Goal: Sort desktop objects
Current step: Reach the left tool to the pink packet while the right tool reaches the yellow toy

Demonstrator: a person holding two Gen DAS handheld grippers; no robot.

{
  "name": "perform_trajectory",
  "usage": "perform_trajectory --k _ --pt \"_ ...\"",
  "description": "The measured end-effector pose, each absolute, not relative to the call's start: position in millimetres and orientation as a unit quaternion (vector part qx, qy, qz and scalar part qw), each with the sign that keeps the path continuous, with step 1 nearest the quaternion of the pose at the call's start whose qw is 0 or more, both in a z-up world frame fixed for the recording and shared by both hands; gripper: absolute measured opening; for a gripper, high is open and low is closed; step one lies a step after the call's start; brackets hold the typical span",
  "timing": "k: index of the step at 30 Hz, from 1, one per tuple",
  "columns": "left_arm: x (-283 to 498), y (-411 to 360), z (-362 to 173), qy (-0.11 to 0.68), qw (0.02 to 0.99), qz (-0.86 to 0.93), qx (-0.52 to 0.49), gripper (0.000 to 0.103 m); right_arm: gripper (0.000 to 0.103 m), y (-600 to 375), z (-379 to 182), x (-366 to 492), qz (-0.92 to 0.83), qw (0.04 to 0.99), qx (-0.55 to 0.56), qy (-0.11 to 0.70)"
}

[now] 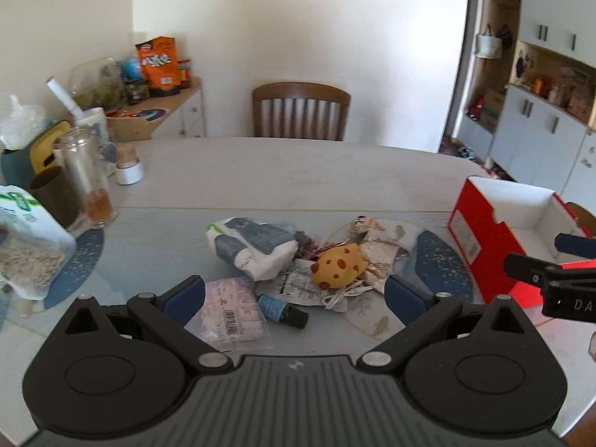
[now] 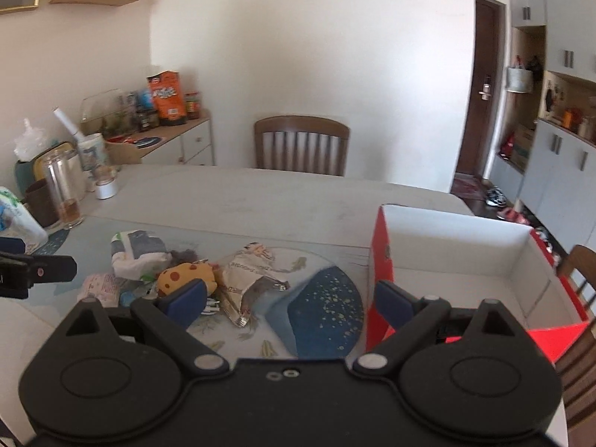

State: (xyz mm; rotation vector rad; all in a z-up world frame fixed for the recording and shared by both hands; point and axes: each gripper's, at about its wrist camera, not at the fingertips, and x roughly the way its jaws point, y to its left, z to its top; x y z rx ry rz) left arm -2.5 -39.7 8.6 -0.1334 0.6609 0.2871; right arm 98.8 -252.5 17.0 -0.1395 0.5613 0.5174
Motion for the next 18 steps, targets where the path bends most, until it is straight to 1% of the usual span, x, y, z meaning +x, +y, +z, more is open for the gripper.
perform_trajectory --k 7,18 --pt "7.0 -36.0 -4.5 0.34 0.928 0.146 -0.039 0.103 0.096 -239.1 10.4 108.9 0.267 0.92 -0.061 0.282" --pt "33.3 19.2 -56.4 0.378 0.917 0.117 -0.042 0.103 0.096 -169.2 -20.4 130.6 0.251 0.913 -0.073 0.313"
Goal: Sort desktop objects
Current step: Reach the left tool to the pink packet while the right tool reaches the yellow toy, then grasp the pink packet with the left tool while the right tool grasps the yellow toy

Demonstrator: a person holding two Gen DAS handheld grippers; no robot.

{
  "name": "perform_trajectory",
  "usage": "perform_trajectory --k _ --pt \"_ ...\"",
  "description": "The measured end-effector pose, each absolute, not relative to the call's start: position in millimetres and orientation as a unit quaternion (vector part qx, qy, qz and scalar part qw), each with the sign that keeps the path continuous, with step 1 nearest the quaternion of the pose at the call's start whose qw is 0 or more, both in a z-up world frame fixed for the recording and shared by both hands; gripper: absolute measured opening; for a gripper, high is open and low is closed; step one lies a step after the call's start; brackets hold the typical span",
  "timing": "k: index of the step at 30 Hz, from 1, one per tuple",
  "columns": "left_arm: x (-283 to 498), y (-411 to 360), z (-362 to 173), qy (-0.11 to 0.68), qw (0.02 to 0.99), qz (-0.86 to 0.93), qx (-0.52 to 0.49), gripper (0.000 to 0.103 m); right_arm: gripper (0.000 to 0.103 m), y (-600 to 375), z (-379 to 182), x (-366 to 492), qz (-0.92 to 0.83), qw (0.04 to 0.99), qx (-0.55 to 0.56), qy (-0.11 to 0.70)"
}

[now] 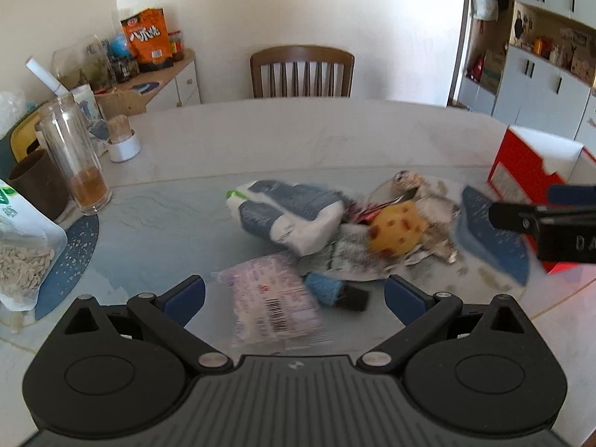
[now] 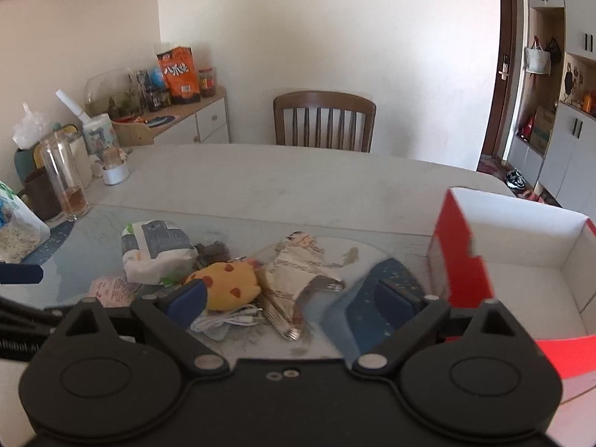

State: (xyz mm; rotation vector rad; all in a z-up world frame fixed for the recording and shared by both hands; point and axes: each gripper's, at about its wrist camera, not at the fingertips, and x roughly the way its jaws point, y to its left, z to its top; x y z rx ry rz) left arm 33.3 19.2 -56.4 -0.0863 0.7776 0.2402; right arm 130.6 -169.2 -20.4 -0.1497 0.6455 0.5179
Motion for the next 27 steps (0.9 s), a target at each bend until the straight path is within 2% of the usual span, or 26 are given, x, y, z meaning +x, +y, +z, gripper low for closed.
perform_trajectory --k 17,27 --pt "60.2 54.9 -104.7 0.423 0.904 0.049 -0.033 0.103 0.094 -76.5 -64.6 158.1 0.231 0.893 -0.116 0.368" --pt "65.9 62.6 -114.0 0.426 0.903 0.036 -0.04 0.102 0.085 -62.1 -77.9 166.0 0.214 0.886 -0.131 0.389"
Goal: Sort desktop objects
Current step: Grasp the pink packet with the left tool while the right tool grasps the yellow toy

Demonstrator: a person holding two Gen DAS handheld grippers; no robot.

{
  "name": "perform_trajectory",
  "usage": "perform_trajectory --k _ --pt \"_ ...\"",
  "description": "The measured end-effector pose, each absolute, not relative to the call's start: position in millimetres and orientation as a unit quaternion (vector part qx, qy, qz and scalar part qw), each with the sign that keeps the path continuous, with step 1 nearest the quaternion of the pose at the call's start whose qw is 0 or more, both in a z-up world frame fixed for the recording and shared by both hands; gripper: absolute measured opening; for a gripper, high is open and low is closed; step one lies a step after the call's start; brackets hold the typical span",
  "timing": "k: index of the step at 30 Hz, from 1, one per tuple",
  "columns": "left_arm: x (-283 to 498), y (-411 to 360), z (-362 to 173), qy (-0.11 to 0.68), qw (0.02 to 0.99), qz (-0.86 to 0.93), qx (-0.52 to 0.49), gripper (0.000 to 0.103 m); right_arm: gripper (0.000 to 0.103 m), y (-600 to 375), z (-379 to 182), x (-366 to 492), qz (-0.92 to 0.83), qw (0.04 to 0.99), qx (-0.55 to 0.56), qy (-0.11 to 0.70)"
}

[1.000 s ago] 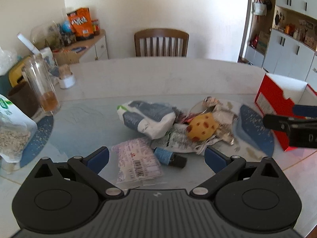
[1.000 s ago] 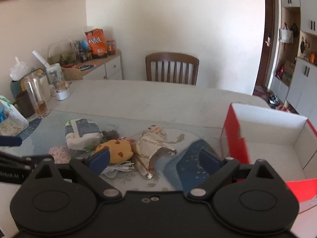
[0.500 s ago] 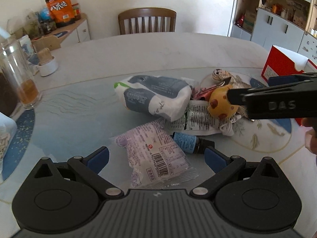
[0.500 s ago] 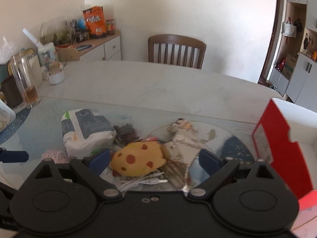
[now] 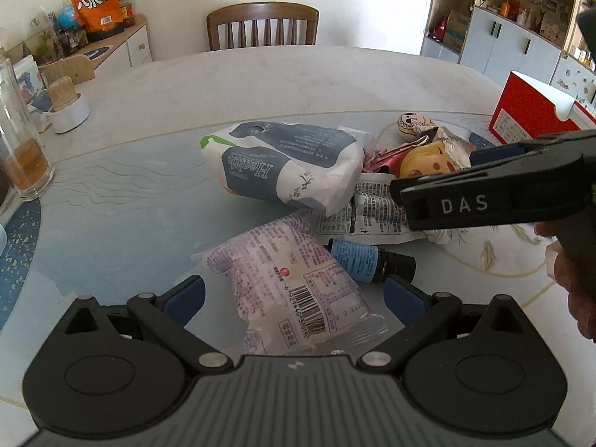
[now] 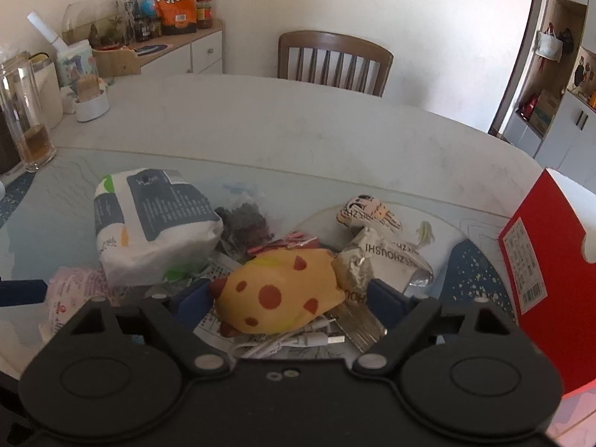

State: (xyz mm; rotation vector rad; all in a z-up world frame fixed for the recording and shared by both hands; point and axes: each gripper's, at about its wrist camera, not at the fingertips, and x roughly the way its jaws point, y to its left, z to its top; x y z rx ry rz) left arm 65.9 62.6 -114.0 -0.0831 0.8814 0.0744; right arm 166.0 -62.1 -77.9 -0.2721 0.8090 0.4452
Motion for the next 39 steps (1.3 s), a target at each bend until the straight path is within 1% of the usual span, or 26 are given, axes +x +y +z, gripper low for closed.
perform_trajectory --k 1,2,6,8,9,10,12,16,18,21,22,24,28,39 --pt "66.3 62.9 -114.3 0.426 0.903 0.034 -0.042 0.102 0.084 -61.1 -78.3 165.9 0.213 0.886 -0.131 0.391" --pt "66.8 63.5 -114.5 0.427 0.903 0.032 -0.044 0.1 0.083 -61.3 -79.0 166.0 0.211 0.885 -0.132 0.393" --pt "67.4 63.9 -114.9 0.43 0.901 0.026 -0.048 0.095 0.075 -60.7 -79.6 165.3 0.212 0.882 -0.134 0.4" --pt "67.1 65.7 -114.4 0.43 0.901 0.025 -0.055 0.087 0.067 -60.1 -78.9 164.1 0.213 0.88 -0.136 0.401" --pt "67.0 66.3 -113.9 0.431 0.9 0.026 -0.057 0.085 0.061 -60.0 -78.7 163.8 0.214 0.879 -0.137 0.404" --pt "66.6 67.3 -113.4 0.431 0.9 0.026 -0.06 0.085 0.057 -59.9 -78.3 163.5 0.213 0.878 -0.137 0.406" --pt "65.1 69.2 -112.1 0.431 0.9 0.025 -0.063 0.08 0.054 -60.5 -77.3 162.0 0.213 0.877 -0.136 0.409" --pt "62.7 70.7 -109.9 0.43 0.9 0.025 -0.064 0.075 0.05 -60.1 -73.7 157.4 0.209 0.876 -0.151 0.407" --pt "61.2 72.8 -108.6 0.43 0.9 0.026 -0.067 0.068 0.049 -62.1 -71.8 155.9 0.208 0.876 -0.149 0.409" --pt "57.8 77.4 -107.0 0.429 0.9 0.025 -0.075 0.062 0.048 -66.6 -68.4 154.1 0.201 0.876 -0.147 0.413" --pt "56.4 78.8 -106.2 0.428 0.9 0.025 -0.076 0.058 0.048 -69.3 -67.3 153.2 0.198 0.877 -0.146 0.413" --pt "54.4 78.9 -105.2 0.426 0.901 0.024 -0.077 0.054 0.047 -74.8 -64.1 150.2 0.193 0.878 -0.144 0.414" --pt "48.4 81.2 -102.0 0.422 0.903 0.019 -0.081 0.051 0.047 -88.6 -55.1 140.9 0.184 0.881 -0.137 0.414" --pt "34.8 70.3 -80.2 0.401 0.912 0.029 -0.082 0.05 0.047 -136.2 -26.6 122.6 0.171 0.893 -0.118 0.399"
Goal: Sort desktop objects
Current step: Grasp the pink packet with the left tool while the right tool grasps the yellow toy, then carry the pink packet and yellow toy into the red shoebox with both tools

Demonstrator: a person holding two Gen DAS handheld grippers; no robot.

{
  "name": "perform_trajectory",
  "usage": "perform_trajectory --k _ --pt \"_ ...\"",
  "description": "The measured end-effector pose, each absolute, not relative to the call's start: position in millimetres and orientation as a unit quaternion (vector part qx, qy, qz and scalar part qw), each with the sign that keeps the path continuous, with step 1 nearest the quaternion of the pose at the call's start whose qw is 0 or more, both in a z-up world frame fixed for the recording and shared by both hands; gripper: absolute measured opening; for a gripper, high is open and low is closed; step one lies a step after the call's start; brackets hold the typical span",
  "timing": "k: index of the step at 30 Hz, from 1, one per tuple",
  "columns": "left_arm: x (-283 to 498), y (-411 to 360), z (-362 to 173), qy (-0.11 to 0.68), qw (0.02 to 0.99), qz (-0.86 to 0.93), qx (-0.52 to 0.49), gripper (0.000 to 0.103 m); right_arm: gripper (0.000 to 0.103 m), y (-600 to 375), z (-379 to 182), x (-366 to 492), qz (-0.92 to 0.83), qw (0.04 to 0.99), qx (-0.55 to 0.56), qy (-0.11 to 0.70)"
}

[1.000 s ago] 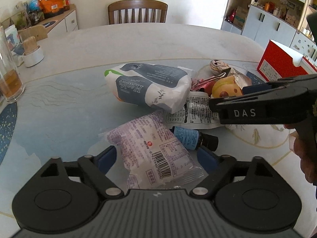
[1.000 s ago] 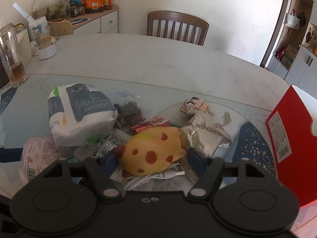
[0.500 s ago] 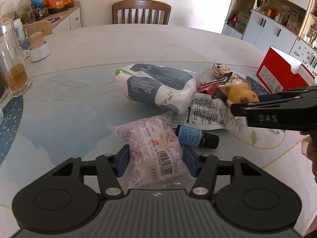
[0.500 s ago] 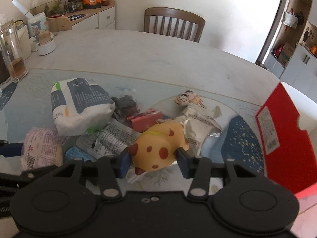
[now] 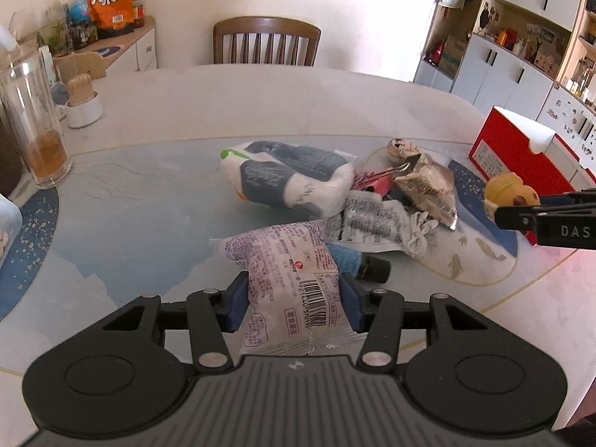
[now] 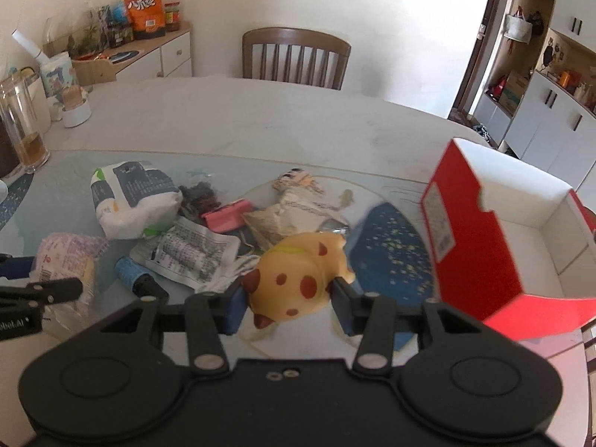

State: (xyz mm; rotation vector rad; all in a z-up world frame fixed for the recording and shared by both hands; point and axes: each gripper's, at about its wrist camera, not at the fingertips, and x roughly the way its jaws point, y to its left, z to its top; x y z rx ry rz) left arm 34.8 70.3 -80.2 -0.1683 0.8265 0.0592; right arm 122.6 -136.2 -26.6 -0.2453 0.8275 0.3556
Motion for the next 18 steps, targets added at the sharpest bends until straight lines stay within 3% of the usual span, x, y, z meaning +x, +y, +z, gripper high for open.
perform_trajectory --k 18 --pt "41.1 -12.9 -28.4 0.367 0.923 0.084 -0.072 0.05 0.047 -234.2 8.9 137.2 0.24 0.895 -0.103 0.361"
